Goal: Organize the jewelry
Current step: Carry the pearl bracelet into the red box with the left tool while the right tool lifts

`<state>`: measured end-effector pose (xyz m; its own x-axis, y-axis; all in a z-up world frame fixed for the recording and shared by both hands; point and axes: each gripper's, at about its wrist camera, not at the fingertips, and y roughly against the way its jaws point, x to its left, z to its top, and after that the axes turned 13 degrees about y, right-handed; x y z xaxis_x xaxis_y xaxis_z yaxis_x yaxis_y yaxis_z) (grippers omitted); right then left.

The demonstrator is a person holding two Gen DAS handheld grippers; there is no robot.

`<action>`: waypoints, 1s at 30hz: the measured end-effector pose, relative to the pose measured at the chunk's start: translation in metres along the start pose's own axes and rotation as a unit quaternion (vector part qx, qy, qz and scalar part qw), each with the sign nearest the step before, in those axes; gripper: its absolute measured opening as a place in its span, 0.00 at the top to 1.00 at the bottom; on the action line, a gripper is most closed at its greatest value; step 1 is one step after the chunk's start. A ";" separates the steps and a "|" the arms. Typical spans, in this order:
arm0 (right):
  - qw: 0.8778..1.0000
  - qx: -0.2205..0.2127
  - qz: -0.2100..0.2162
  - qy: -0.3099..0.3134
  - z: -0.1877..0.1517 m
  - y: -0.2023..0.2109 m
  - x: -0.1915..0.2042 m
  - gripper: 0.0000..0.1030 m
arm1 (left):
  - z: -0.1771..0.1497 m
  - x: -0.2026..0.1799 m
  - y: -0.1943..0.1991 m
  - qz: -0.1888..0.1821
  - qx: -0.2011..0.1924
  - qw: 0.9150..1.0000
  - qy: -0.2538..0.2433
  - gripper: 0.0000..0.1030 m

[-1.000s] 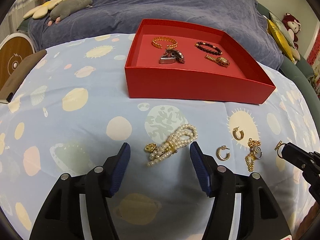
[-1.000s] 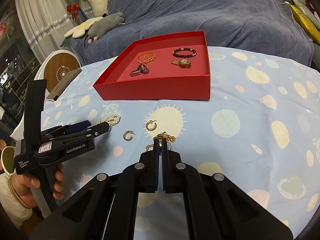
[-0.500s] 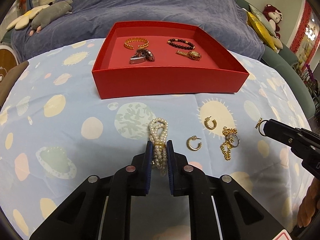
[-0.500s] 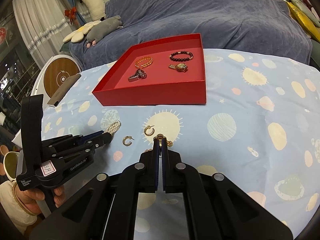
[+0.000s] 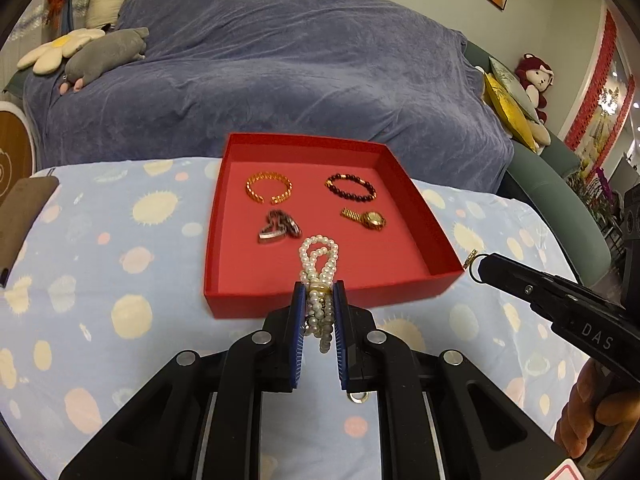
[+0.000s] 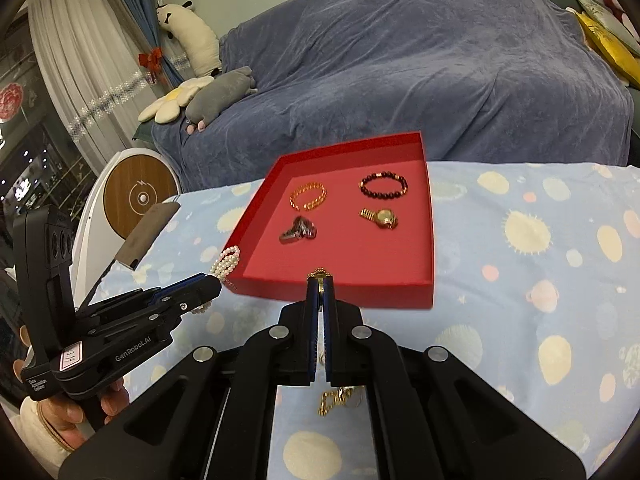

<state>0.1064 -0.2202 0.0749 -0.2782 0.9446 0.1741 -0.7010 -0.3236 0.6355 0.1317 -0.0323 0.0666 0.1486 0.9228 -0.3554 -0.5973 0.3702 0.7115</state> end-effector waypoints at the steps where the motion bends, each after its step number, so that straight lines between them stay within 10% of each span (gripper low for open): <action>1: 1.000 0.004 0.003 -0.005 0.006 -0.009 -0.004 0.99 | 0.007 0.000 -0.007 0.002 0.002 1.000 -0.001 0.90; 14: 0.997 0.064 0.008 -0.051 0.011 -0.100 -0.044 0.96 | 0.027 0.026 -0.089 0.067 0.035 0.997 0.019 0.87; 21: 0.999 0.029 -0.039 -0.017 0.012 -0.051 -0.041 0.82 | 0.030 0.037 -0.064 0.074 0.008 0.996 0.043 0.52; 30: 0.999 0.019 -0.048 -0.003 -0.032 0.014 -0.013 0.78 | 0.005 0.034 0.002 0.069 -0.029 0.996 0.041 0.49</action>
<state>0.0793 -0.2388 0.0576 -0.2080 0.9713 0.1153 -0.6986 -0.2300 0.6775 0.1394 0.0009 0.0592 -0.0017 0.9520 -0.3060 -0.6526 0.2308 0.7217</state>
